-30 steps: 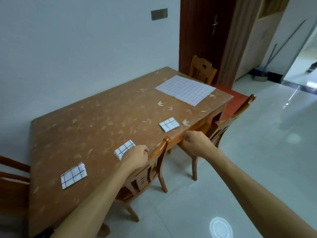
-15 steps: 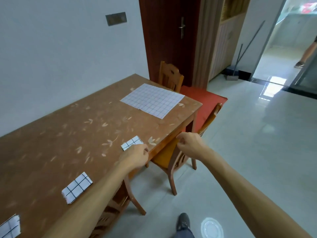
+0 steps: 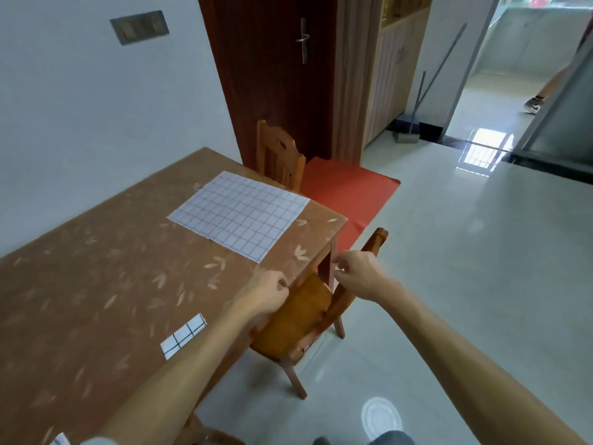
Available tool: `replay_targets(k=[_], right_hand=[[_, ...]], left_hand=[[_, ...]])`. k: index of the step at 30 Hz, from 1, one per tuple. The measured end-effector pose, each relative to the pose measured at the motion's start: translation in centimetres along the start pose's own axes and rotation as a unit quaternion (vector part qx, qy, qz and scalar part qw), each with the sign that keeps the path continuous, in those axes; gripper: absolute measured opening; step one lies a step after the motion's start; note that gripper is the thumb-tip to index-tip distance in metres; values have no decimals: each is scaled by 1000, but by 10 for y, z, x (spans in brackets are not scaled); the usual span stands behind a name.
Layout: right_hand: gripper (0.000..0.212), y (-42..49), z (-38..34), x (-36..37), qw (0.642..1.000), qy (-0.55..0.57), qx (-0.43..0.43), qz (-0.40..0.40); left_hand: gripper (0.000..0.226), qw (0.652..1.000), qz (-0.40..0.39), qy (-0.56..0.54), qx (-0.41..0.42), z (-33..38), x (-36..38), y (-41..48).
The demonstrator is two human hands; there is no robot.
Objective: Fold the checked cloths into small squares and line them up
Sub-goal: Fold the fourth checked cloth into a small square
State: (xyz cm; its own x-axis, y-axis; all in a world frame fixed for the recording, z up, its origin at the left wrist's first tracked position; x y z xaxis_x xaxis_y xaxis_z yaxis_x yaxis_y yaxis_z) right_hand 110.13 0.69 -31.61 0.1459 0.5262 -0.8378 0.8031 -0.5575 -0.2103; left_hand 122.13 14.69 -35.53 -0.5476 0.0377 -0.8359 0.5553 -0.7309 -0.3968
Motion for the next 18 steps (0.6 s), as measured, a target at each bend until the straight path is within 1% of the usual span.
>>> replay_targets(k=[7, 10, 13, 18], right_hand=[[27, 87, 55, -35, 1000, 2, -15, -11], [31, 131, 80, -57, 999, 7, -30, -14], [35, 175, 107, -83, 998, -11, -50, -30], [38, 235, 165, -129, 994, -42, -67, -70]], left_hand=[[28, 1000, -5, 25, -4, 46, -9, 94], [29, 999, 2, 28, -26, 66, -14, 140], [29, 998, 18, 24, -54, 92, -21, 186], [30, 997, 13, 7, -82, 154, -33, 255]])
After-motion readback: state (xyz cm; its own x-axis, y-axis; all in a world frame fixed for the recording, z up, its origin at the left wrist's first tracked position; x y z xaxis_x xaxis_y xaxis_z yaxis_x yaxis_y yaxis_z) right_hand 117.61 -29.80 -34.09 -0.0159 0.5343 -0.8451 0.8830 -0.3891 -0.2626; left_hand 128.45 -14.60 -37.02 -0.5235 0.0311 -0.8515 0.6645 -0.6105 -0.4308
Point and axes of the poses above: each hand's wrist, its own y-axis towards the middle knuckle, its own x-axis out of the palm, z = x × y, the point moved 10 cm from there along y, towards the middle knuckle, and after that the axes turned 1 degree about -z, right-handed, at the moved point
